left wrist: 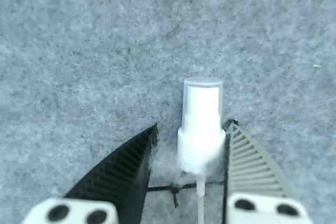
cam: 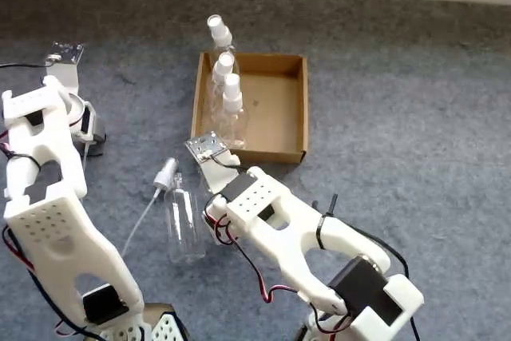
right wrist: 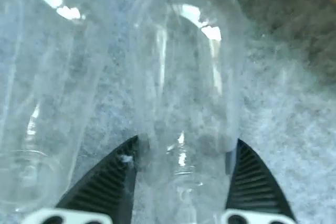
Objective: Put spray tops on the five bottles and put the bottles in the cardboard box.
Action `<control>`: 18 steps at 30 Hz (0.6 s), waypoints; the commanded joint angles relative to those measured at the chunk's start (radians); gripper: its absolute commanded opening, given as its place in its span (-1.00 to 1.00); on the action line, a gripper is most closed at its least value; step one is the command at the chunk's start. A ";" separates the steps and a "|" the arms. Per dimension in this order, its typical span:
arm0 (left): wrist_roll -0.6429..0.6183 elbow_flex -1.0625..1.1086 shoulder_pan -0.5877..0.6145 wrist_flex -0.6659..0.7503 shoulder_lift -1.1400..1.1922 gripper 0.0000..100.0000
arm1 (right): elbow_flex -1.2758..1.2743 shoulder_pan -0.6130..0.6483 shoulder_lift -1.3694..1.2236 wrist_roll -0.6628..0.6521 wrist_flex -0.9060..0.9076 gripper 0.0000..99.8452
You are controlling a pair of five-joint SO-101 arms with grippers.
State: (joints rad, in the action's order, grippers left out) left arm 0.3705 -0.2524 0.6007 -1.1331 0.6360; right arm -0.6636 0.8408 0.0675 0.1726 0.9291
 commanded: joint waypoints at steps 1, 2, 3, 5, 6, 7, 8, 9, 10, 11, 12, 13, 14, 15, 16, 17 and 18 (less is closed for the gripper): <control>0.012 -0.013 0.054 -0.002 0.002 -0.62 | 0.001 0.001 0.058 0.002 0.004 -0.91; 0.012 -0.013 0.054 -0.002 0.004 -0.62 | 0.001 -0.004 0.081 0.002 0.030 -0.97; 0.012 -0.013 0.054 -0.002 0.004 -0.62 | 0.002 -0.005 0.108 -0.008 0.065 -1.00; 0.012 -0.013 0.054 -0.002 0.002 -0.62 | 0.002 -0.005 0.179 -0.103 0.142 -0.99; 0.012 -0.013 0.053 -0.002 0.001 -0.62 | 0.001 -0.005 0.219 -0.172 0.179 -0.99; 0.012 -0.013 0.050 -0.002 0.001 -0.62 | -0.002 -0.005 0.254 -0.238 0.220 -0.99; 0.012 -0.013 0.048 -0.002 0.001 -0.62 | -0.015 -0.005 0.291 -0.293 0.262 -0.99; 0.012 -0.013 0.047 -0.002 0.001 -0.62 | -0.027 -0.005 0.328 -0.338 0.303 -0.99; 0.011 -0.013 0.047 -0.002 0.001 -0.62 | -0.035 -0.008 0.363 -0.371 0.341 -0.99; 0.009 -0.013 0.047 -0.002 0.001 -0.62 | -0.042 -0.025 0.398 -0.402 0.381 -0.99; 0.009 -0.013 0.047 -0.002 0.001 -0.62 | -0.050 -0.048 0.433 -0.431 0.418 -0.99; 0.009 -0.013 0.047 -0.002 0.001 -0.62 | -0.051 -0.079 0.467 -0.456 0.456 -0.99; 0.009 -0.013 0.047 -0.002 0.001 -0.62 | -0.051 -0.127 0.499 -0.479 0.496 -0.99; 0.009 -0.013 0.047 -0.005 0.001 -0.62 | -0.053 -0.186 0.530 -0.514 0.541 -0.99; 0.009 -0.013 0.047 -0.006 0.001 -0.62 | -0.051 -0.251 0.556 -0.551 0.575 -0.99; 0.011 -0.013 0.048 -0.006 0.001 -0.62 | -0.048 -0.331 0.582 -0.591 0.599 -0.99; 0.011 -0.013 0.048 -0.008 0.001 -0.62 | -0.048 -0.429 0.599 -0.631 0.615 -0.99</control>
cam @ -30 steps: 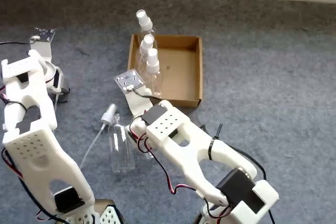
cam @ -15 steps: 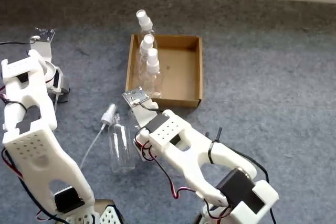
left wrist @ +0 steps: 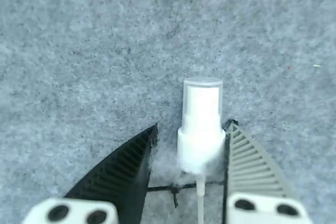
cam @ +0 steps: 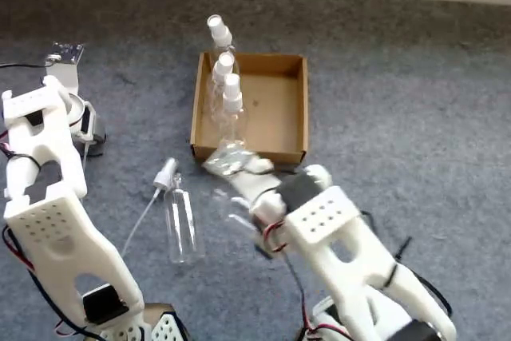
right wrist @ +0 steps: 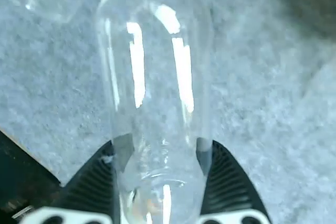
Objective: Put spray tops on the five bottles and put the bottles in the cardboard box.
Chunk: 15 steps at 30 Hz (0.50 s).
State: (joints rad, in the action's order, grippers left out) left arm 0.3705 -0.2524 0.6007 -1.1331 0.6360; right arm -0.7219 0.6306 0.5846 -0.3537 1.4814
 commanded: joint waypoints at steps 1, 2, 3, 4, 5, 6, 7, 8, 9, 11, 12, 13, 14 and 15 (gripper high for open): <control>0.011 -0.013 0.048 -0.008 0.001 -0.62 | 0.010 -0.337 0.097 -0.152 0.054 -0.99; 0.011 -0.013 0.048 -0.008 0.001 -0.62 | 0.010 -0.433 0.099 -0.186 0.033 -0.99; 0.011 -0.013 0.048 -0.008 0.001 -0.62 | 0.010 -0.542 0.099 -0.219 -0.008 -0.99; 0.011 -0.013 0.047 -0.008 0.001 -0.62 | 0.007 -0.636 0.094 -0.245 -0.071 -0.99; 0.011 -0.013 0.045 -0.009 0.001 -0.62 | 0.004 -0.720 0.082 -0.255 -0.137 -0.99; 0.011 -0.013 0.039 -0.009 0.001 -0.62 | 0.004 -0.788 0.059 -0.255 -0.203 -0.99; 0.012 -0.013 0.028 -0.009 -0.001 -0.62 | 0.002 -0.835 0.024 -0.253 -0.252 -0.99; 0.012 -0.013 0.021 -0.014 -0.001 -0.62 | 0.002 -0.866 -0.019 -0.253 -0.292 -0.99; 0.012 -0.013 0.008 -0.035 -0.001 -0.62 | 0.002 -0.889 -0.071 -0.253 -0.317 -0.99; 0.012 -0.024 -0.024 -0.086 -0.001 -0.62 | 0.010 -0.920 -0.194 -0.253 -0.352 -0.99; 0.014 -0.033 -0.041 -0.121 -0.001 -0.62 | 0.010 -0.932 -0.259 -0.253 -0.372 -0.99; 0.014 -0.042 -0.058 -0.153 -0.001 -0.62 | 0.018 -0.944 -0.320 -0.253 -0.397 -0.99; 0.014 -0.048 -0.073 -0.181 -0.001 -0.62 | 0.038 -0.957 -0.378 -0.252 -0.423 -0.99; 0.014 -0.053 -0.087 -0.201 -0.001 -0.62 | 0.065 -0.967 -0.432 -0.252 -0.441 -0.99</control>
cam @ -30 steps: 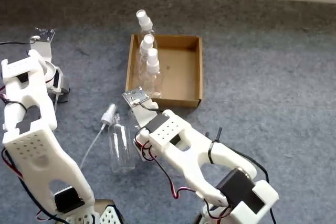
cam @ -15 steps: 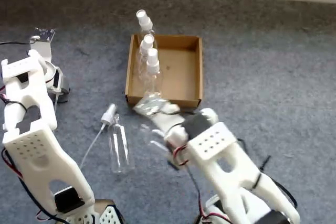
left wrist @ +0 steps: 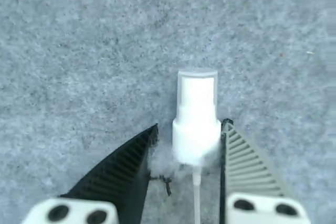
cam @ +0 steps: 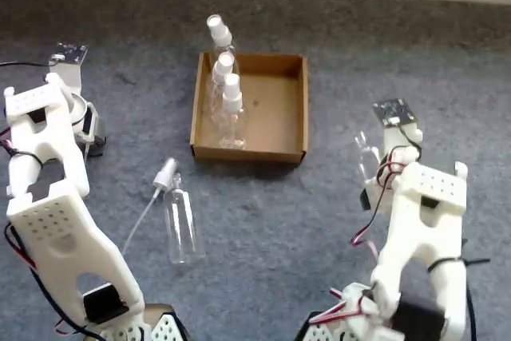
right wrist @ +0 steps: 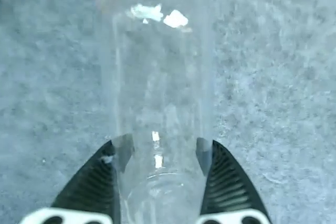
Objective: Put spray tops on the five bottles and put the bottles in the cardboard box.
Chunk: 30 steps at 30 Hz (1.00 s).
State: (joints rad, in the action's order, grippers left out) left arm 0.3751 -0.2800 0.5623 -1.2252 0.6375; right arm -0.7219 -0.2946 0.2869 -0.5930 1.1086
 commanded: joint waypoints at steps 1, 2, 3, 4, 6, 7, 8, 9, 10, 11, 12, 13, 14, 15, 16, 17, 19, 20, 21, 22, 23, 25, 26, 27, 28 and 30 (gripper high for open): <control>0.009 -0.031 -0.059 -0.121 -0.002 -0.62 | 0.091 -0.056 -0.182 -0.012 -0.074 -0.99; 0.009 -0.033 -0.067 -0.129 -0.002 -0.62 | 0.117 -0.070 -0.226 -0.012 -0.076 -0.98; 0.009 -0.033 -0.071 -0.130 -0.002 -0.62 | 0.145 -0.084 -0.266 -0.012 -0.073 -0.96; 0.009 -0.033 -0.079 -0.133 -0.002 -0.62 | 0.168 -0.096 -0.298 -0.012 -0.073 -0.92; 0.006 -0.033 -0.093 -0.135 -0.002 -0.62 | 0.205 -0.116 -0.344 -0.012 -0.071 -0.77; 0.006 -0.033 -0.097 -0.135 -0.002 -0.62 | 0.216 -0.119 -0.360 -0.012 -0.071 -0.68; 0.005 -0.031 -0.105 -0.135 -0.002 -0.62 | 0.225 -0.119 -0.367 -0.015 -0.071 -0.61; 0.005 -0.031 -0.110 -0.135 -0.002 -0.62 | 0.231 -0.117 -0.369 -0.018 -0.071 -0.54; 0.003 -0.031 -0.111 -0.135 -0.002 -0.62 | 0.231 -0.114 -0.367 -0.018 -0.071 -0.50; 0.003 -0.031 -0.113 -0.132 -0.002 -0.62 | 0.234 -0.111 -0.367 -0.018 -0.070 -0.48; 0.003 -0.033 -0.114 -0.129 -0.002 -0.62 | 0.237 -0.102 -0.367 -0.017 -0.068 -0.48; 0.003 -0.033 -0.116 -0.129 -0.002 -0.62 | 0.239 -0.093 -0.367 -0.015 -0.059 -0.48; 0.003 -0.033 -0.116 -0.129 -0.002 -0.62 | 0.242 -0.084 -0.367 -0.015 -0.039 -0.48; 0.003 -0.033 -0.116 -0.129 -0.002 -0.62 | 0.255 -0.070 -0.366 -0.017 -0.022 -0.48; 0.003 -0.033 -0.116 -0.129 -0.002 -0.62 | 0.288 -0.050 -0.367 -0.014 -0.004 -0.48; 0.003 -0.033 -0.116 -0.129 -0.002 -0.62 | 0.325 -0.031 -0.372 -0.014 0.022 -0.48; 0.003 -0.033 -0.116 -0.129 -0.002 -0.62 | 0.395 -0.007 -0.375 -0.014 0.073 -0.48; 0.003 -0.033 -0.114 -0.129 -0.002 -0.62 | 0.430 0.004 -0.374 -0.014 0.097 -0.48; 0.003 -0.033 -0.111 -0.129 -0.002 -0.62 | 0.466 0.016 -0.374 -0.014 0.114 -0.48; 0.003 -0.033 -0.110 -0.129 -0.002 -0.62 | 0.499 0.027 -0.375 -0.014 0.124 -0.48; 0.003 -0.033 -0.110 -0.129 -0.002 -0.62 | 0.527 0.038 -0.375 -0.014 0.127 -0.48; 0.003 -0.033 -0.110 -0.129 -0.002 -0.62 | 0.575 0.061 -0.375 -0.014 0.127 -0.48; 0.003 -0.033 -0.110 -0.129 -0.002 -0.62 | 0.591 0.070 -0.375 -0.015 0.125 -0.48; 0.003 -0.033 -0.110 -0.129 -0.002 -0.62 | 0.604 0.077 -0.375 -0.017 0.125 -0.48; 0.003 -0.033 -0.110 -0.129 -0.002 -0.62 | 0.610 0.082 -0.375 -0.018 0.125 -0.48; 0.003 -0.033 -0.110 -0.129 -0.002 -0.62 | 0.610 0.084 -0.375 -0.031 0.110 -0.48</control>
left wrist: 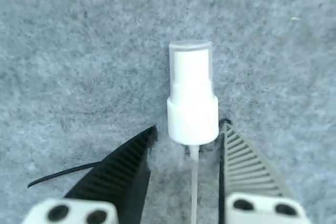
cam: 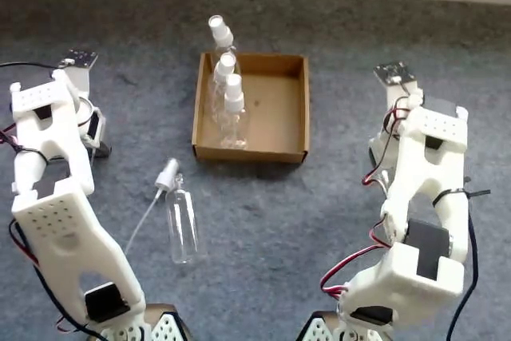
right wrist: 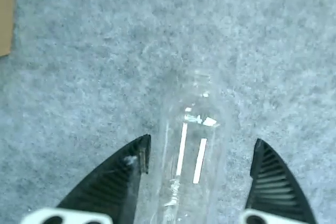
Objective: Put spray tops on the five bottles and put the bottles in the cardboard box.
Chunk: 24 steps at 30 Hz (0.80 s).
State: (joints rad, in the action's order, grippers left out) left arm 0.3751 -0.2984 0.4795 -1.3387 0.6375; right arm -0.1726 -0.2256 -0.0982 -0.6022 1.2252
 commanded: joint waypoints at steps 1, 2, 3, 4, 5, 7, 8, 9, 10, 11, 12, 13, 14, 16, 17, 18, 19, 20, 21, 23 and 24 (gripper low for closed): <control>0.003 -0.015 -0.027 -0.015 -0.002 -0.62 | 0.058 0.013 0.008 -0.031 -0.031 -0.48; 0.003 -0.015 -0.027 -0.015 -0.002 -0.62 | 0.047 0.012 0.007 -0.029 -0.054 -0.48; 0.003 -0.015 -0.027 -0.015 -0.002 -0.62 | 0.031 0.010 0.007 -0.020 -0.082 -0.48; 0.003 -0.015 -0.027 -0.015 -0.002 -0.62 | 0.016 0.010 0.007 -0.008 -0.102 -0.49; 0.003 -0.015 -0.027 -0.015 -0.002 -0.62 | 0.002 0.010 0.007 0.006 -0.117 -0.49; 0.003 -0.015 -0.027 -0.015 -0.002 -0.62 | -0.015 0.010 0.001 0.032 -0.150 -0.49; 0.003 -0.015 -0.027 -0.015 -0.002 -0.62 | -0.015 0.008 -0.012 0.048 -0.159 -0.49; 0.003 -0.015 -0.027 -0.015 -0.002 -0.62 | -0.012 0.001 -0.031 0.058 -0.159 -0.49; 0.003 -0.015 -0.027 -0.017 -0.002 -0.62 | -0.013 -0.005 -0.058 0.061 -0.159 -0.49; 0.003 -0.015 -0.025 -0.017 -0.002 -0.62 | -0.013 -0.012 -0.084 0.061 -0.159 -0.49; 0.003 -0.015 -0.025 -0.017 -0.002 -0.62 | -0.012 -0.015 -0.105 0.060 -0.159 -0.49; 0.003 -0.015 -0.025 -0.015 -0.002 -0.62 | -0.012 -0.021 -0.124 0.060 -0.159 -0.49; 0.003 -0.015 -0.025 -0.015 -0.002 -0.62 | -0.012 -0.024 -0.134 0.058 -0.160 -0.49; 0.003 -0.015 -0.025 -0.015 -0.002 -0.62 | -0.012 -0.024 -0.140 0.037 -0.160 -0.49; 0.003 -0.015 -0.025 -0.015 -0.002 -0.62 | -0.012 -0.024 -0.140 0.032 -0.160 -0.49; 0.003 -0.015 -0.025 -0.015 -0.002 -0.62 | -0.012 -0.024 -0.140 0.029 -0.160 -0.49; 0.003 -0.015 -0.025 -0.015 -0.002 -0.62 | -0.012 -0.024 -0.140 0.029 -0.160 -0.49; 0.003 -0.015 -0.025 -0.015 -0.002 -0.62 | -0.012 -0.025 -0.140 0.029 -0.160 -0.49; 0.003 -0.015 -0.027 -0.015 -0.002 -0.62 | -0.012 -0.025 -0.140 0.029 -0.160 -0.49; 0.003 -0.015 -0.027 -0.015 -0.002 -0.62 | -0.012 -0.024 -0.140 0.029 -0.160 -0.52; 0.003 -0.015 -0.027 -0.015 -0.002 -0.62 | -0.012 -0.024 -0.142 0.029 -0.160 -0.57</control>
State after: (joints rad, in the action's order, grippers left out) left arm 0.3751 -0.2984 0.4795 -1.3387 0.6391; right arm -0.1972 -0.2363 -0.2516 -0.5623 1.0764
